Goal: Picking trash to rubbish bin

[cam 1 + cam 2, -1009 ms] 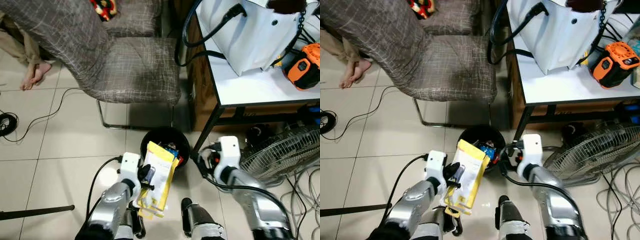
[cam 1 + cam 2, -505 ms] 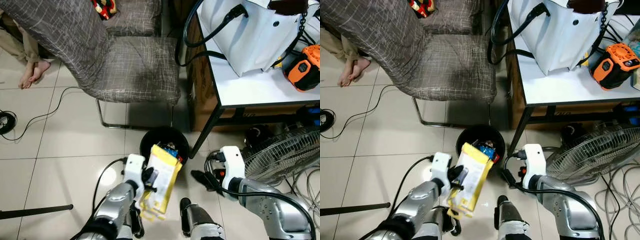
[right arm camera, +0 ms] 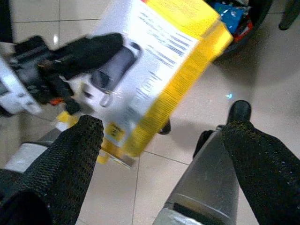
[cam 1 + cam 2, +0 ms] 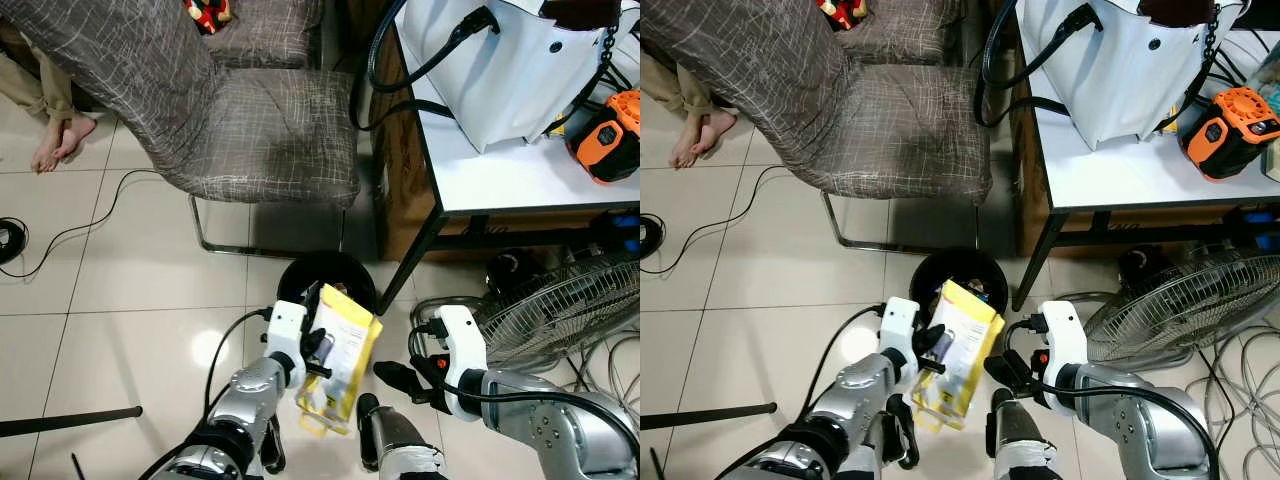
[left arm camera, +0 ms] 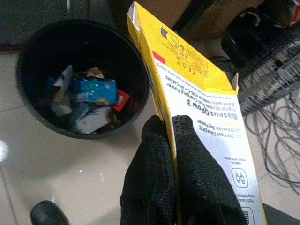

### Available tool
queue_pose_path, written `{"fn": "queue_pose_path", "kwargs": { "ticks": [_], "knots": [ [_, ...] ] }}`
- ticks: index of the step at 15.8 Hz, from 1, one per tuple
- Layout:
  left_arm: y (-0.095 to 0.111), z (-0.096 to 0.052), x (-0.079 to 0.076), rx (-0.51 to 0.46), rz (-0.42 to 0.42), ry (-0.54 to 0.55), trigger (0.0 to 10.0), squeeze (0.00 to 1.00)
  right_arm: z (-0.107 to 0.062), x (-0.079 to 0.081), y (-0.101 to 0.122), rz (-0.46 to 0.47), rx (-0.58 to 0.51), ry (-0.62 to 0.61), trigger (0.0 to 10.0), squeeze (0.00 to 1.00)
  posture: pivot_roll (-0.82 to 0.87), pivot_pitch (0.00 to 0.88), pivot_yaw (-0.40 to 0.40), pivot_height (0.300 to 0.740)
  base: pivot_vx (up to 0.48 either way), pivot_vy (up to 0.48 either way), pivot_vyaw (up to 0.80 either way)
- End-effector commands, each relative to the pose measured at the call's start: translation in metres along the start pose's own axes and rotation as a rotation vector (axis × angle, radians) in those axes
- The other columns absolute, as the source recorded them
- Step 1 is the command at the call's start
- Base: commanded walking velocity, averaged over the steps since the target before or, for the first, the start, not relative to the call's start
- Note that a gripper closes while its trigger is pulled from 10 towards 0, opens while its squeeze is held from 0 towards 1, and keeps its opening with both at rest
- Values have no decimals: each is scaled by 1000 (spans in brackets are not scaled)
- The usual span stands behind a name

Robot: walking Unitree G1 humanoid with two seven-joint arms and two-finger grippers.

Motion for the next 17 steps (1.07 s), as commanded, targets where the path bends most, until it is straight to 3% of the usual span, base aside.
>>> {"fn": "queue_pose_path", "kwargs": {
  "ticks": [1,4,9,16,17],
  "knots": [
    [-14,-1,-8,40,-5,-22,10000,0,-4,1,-4,8,19,1,10000,0,-306,325,13,740,0,0,0],
    [3,4,-2,-29,-70,31,10000,0,-8,3,-6,6,28,12,10000,0,-327,328,12,740,0,0,0],
    [37,11,9,-110,-55,118,10000,0,-14,8,-6,4,23,17,10000,0,-352,340,11,740,0,0,0],
    [70,15,17,-186,-72,159,10000,0,-16,14,-3,-3,8,34,10000,0,-364,353,8,740,0,0,0],
    [72,15,19,-193,-73,172,10000,212,-16,14,-2,-4,5,37,10000,0,-364,353,8,740,0,0,0]
  ]
}}
Point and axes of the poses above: a point about 5 cm out from each wrist's last joint towards the gripper, its own z axis pointing out of the wrist towards the gripper, its own y axis along the axis of the wrist's last joint, x = y × z, the point moved 4 cm from there along z, pointing out of the wrist towards the gripper, and after that the axes turned 1 degree about z, right-handed, at the moved point
